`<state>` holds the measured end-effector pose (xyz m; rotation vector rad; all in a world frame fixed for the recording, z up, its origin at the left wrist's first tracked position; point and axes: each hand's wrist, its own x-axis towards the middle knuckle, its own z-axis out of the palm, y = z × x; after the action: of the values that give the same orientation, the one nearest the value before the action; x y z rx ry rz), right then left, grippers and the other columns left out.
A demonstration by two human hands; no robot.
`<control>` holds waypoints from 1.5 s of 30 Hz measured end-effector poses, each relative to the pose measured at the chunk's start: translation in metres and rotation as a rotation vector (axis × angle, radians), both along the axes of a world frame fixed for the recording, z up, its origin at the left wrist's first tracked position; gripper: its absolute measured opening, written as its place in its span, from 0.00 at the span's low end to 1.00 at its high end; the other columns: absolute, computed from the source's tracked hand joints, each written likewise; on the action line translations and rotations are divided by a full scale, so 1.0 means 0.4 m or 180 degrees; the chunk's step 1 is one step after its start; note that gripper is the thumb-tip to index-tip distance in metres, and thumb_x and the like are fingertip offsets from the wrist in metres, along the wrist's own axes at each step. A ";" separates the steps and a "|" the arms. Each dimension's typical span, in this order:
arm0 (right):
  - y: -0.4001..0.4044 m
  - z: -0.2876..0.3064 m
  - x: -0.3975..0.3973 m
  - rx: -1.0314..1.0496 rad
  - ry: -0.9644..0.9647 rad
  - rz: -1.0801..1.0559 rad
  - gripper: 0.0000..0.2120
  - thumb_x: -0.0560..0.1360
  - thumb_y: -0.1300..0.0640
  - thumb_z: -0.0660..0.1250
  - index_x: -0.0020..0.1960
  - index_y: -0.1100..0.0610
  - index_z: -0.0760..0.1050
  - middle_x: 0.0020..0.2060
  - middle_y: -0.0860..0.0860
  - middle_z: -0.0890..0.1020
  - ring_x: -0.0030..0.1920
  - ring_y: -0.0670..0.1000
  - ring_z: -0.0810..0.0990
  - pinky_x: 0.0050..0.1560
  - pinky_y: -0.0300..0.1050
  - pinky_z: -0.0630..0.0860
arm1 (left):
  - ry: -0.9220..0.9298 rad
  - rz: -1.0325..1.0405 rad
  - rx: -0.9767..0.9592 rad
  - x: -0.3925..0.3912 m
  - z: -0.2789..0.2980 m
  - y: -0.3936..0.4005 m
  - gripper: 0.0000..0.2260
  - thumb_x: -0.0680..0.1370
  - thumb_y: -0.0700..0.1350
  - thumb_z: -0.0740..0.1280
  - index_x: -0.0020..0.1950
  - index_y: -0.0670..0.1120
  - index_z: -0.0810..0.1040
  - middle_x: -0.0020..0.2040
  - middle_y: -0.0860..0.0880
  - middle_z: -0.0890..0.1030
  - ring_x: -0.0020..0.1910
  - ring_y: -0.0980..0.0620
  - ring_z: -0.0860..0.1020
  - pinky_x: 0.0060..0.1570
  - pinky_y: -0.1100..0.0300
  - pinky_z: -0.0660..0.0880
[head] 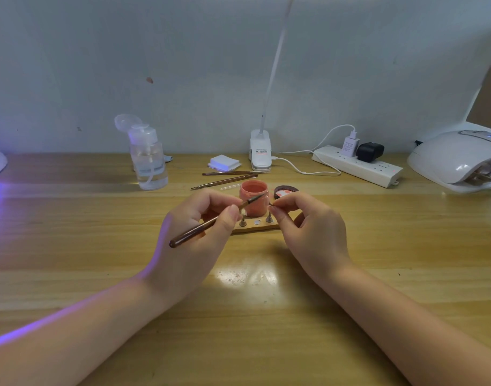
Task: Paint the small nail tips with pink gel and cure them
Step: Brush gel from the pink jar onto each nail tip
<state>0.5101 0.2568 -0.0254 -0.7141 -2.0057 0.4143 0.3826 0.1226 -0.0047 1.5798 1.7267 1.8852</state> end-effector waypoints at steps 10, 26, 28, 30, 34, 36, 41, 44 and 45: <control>0.005 -0.003 0.000 -0.0058 0.0015 0.0071 0.02 0.73 0.57 0.73 0.45 0.51 0.82 0.37 0.43 0.82 0.30 0.44 0.74 0.33 0.34 0.67 | 0.0050 0.0049 -0.0025 0.001 0.001 -0.001 0.04 0.75 0.44 0.66 0.46 0.49 0.80 0.40 0.52 0.83 0.38 0.58 0.79 0.38 0.71 0.71; 0.007 -0.003 -0.002 -0.0447 0.0109 0.0277 0.01 0.74 0.56 0.71 0.43 0.50 0.81 0.36 0.43 0.82 0.30 0.44 0.74 0.34 0.40 0.72 | -0.0304 -0.0102 0.0005 -0.005 -0.001 0.002 0.05 0.73 0.42 0.63 0.42 0.44 0.79 0.34 0.50 0.82 0.36 0.60 0.80 0.38 0.73 0.71; 0.007 -0.002 -0.002 -0.0482 0.0135 0.0292 0.01 0.74 0.56 0.71 0.44 0.50 0.81 0.36 0.43 0.82 0.30 0.44 0.75 0.34 0.41 0.72 | -0.0270 -0.0034 0.0073 -0.005 0.001 0.002 0.05 0.74 0.42 0.63 0.42 0.44 0.79 0.35 0.52 0.82 0.37 0.60 0.79 0.39 0.73 0.71; 0.006 -0.002 -0.002 -0.0512 0.0151 0.0328 0.01 0.74 0.56 0.71 0.44 0.51 0.81 0.36 0.43 0.82 0.31 0.45 0.75 0.35 0.43 0.74 | -0.0263 0.0018 0.0074 -0.002 0.001 0.005 0.05 0.75 0.44 0.64 0.45 0.46 0.80 0.38 0.52 0.83 0.39 0.60 0.80 0.40 0.72 0.72; 0.005 -0.001 -0.002 -0.0581 0.0205 0.0404 0.01 0.74 0.56 0.71 0.44 0.50 0.81 0.35 0.43 0.82 0.30 0.48 0.75 0.35 0.47 0.74 | -0.0264 -0.0037 -0.0022 -0.001 -0.001 0.006 0.06 0.74 0.44 0.65 0.45 0.45 0.81 0.38 0.50 0.84 0.39 0.58 0.80 0.40 0.71 0.72; 0.005 0.001 -0.001 -0.0624 0.0223 0.0444 0.01 0.74 0.56 0.71 0.44 0.51 0.81 0.36 0.43 0.82 0.30 0.48 0.76 0.35 0.49 0.76 | -0.0291 -0.0058 0.0008 -0.005 0.000 0.004 0.06 0.73 0.42 0.63 0.43 0.44 0.79 0.35 0.51 0.83 0.37 0.59 0.79 0.39 0.71 0.72; 0.004 0.003 0.000 -0.0671 0.0227 0.0502 0.01 0.74 0.56 0.71 0.45 0.52 0.81 0.36 0.43 0.82 0.30 0.48 0.77 0.35 0.50 0.77 | -0.0273 0.0048 0.0064 -0.005 0.000 0.007 0.06 0.76 0.43 0.65 0.46 0.44 0.80 0.39 0.50 0.83 0.40 0.59 0.79 0.41 0.71 0.73; 0.003 0.004 0.000 -0.0680 0.0215 0.0527 0.01 0.74 0.57 0.71 0.46 0.52 0.81 0.37 0.43 0.82 0.31 0.49 0.77 0.36 0.51 0.77 | -0.0323 -0.0086 -0.0001 -0.004 0.000 0.007 0.06 0.75 0.42 0.64 0.44 0.44 0.80 0.37 0.49 0.83 0.39 0.58 0.80 0.41 0.70 0.73; 0.003 0.004 0.000 -0.0682 0.0211 0.0530 0.01 0.74 0.57 0.71 0.46 0.52 0.81 0.37 0.43 0.82 0.31 0.48 0.77 0.36 0.51 0.77 | -0.0322 -0.0121 0.0005 -0.005 0.001 0.005 0.06 0.74 0.41 0.62 0.43 0.44 0.79 0.35 0.49 0.83 0.37 0.58 0.80 0.41 0.70 0.74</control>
<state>0.5102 0.2579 -0.0238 -0.6561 -1.9833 0.7506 0.3806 0.1247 -0.0042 1.4797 1.6430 1.9138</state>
